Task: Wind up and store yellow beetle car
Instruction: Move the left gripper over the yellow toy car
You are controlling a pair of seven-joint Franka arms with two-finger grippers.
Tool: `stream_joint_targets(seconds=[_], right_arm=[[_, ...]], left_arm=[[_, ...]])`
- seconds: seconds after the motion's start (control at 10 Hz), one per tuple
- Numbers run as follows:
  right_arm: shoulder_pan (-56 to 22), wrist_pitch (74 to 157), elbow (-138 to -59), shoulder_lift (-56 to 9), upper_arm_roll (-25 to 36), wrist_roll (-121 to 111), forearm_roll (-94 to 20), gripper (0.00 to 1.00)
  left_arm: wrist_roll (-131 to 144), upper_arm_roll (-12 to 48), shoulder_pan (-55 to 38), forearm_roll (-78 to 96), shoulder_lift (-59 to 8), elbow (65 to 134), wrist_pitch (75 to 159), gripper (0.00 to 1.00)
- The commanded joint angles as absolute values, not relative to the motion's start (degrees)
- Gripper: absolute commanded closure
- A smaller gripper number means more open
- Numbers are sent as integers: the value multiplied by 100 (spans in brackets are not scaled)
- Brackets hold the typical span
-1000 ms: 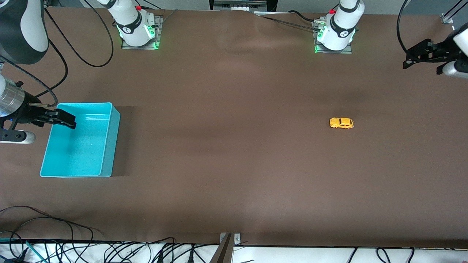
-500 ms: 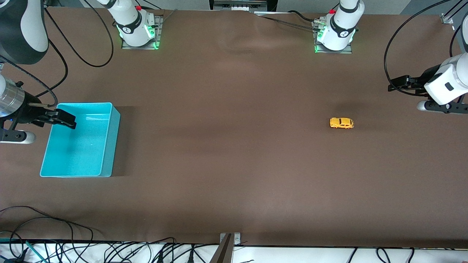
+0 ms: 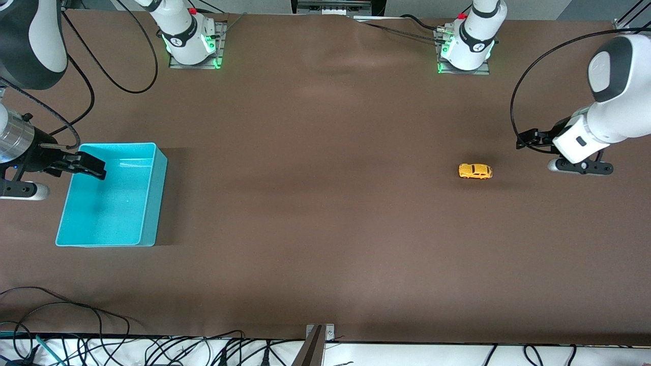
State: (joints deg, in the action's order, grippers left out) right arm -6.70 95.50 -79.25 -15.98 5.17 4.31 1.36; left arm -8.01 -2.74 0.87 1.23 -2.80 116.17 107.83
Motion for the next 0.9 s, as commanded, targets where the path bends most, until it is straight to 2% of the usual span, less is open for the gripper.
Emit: stream_joint_targets(seconds=[0.0, 0.3, 0.8], right_arm=[[-694, 9606, -8042, -1503, 545, 466, 26, 0], [-694, 9615, -8042, -1503, 545, 466, 26, 0], [-694, 9615, -8042, -1529, 545, 475, 26, 0]], left_arm=[[-738, -281, 70, 246, -123, 12337, 11685, 0], [-738, -272, 18, 255, -184, 13182, 12882, 0], [-1384, -255, -220, 246, -492, 13482, 13052, 0]])
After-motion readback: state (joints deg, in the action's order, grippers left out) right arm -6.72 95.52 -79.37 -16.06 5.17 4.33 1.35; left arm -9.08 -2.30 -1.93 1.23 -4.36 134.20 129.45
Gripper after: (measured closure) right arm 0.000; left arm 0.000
